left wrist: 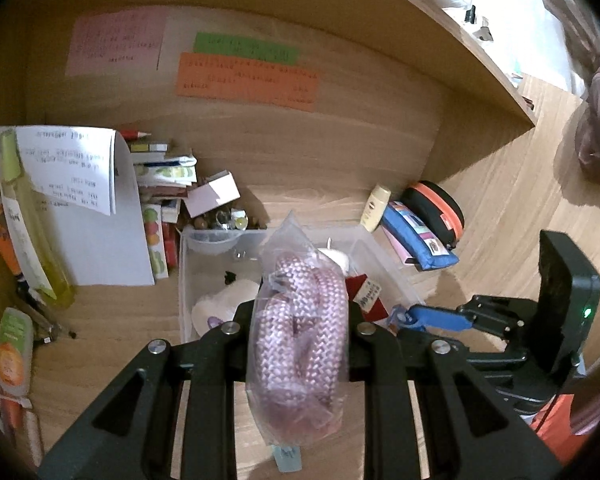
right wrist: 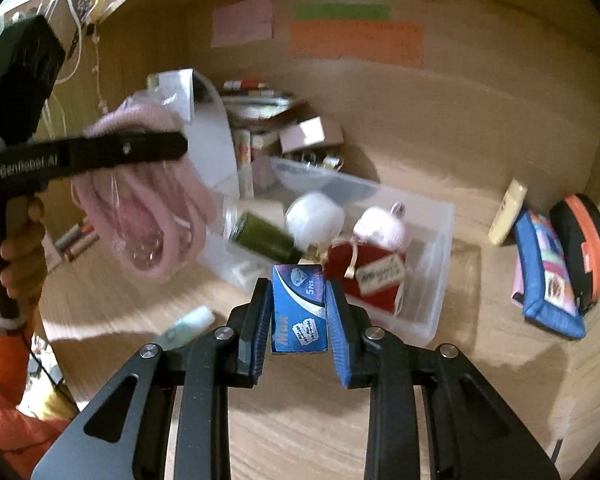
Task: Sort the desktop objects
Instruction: 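Carry the Max box and pink rope bag over the clear bin with both tools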
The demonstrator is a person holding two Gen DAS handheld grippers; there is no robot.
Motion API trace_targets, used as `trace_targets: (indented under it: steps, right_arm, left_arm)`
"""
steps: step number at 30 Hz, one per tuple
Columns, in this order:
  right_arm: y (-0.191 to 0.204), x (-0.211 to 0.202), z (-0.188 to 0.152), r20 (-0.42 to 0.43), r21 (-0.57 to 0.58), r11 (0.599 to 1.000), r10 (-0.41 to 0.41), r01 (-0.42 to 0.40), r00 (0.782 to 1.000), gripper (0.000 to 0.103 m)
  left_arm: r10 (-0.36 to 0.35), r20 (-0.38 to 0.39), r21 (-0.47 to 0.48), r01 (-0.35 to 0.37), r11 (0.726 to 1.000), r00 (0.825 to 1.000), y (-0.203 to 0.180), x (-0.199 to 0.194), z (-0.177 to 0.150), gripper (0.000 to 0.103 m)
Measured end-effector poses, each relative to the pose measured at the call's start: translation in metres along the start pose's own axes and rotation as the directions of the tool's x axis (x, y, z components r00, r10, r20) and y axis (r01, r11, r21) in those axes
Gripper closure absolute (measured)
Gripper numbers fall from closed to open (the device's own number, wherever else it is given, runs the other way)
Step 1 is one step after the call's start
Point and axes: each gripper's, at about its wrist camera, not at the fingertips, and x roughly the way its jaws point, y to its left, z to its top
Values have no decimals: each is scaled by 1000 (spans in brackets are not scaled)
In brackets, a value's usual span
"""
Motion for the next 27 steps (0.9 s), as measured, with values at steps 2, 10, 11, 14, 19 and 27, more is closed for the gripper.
trace_targets:
  steps: [2, 10, 11, 14, 19, 27]
  right_arm:
    - [-2, -1, 6, 12, 3, 1000, -3, 3, 1000, 78]
    - [-16, 13, 27, 19, 21, 999, -26, 25, 999, 78]
    - [-17, 15, 30, 24, 21, 999, -28, 28, 999, 78]
    - [-20, 18, 36, 34, 23, 999, -28, 27, 999, 78]
    - [-23, 22, 46, 52, 22, 1000, -22, 20, 998, 78]
    - [-28, 45, 48, 34, 39, 999, -37, 35, 999, 78]
  left_arm:
    - [7, 4, 7, -7, 1000, 1000, -1, 2, 3, 82]
    - [21, 6, 16, -21, 1000, 1000, -2, 15, 17, 82]
    - [21, 5, 16, -21, 1000, 1000, -2, 16, 19, 82]
    - [22, 5, 18, -22, 1000, 1000, -3, 19, 23, 82]
    - [20, 4, 14, -20, 1000, 1000, -4, 27, 30, 82]
    - [27, -10, 8, -27, 1000, 1000, -3, 50, 35, 82]
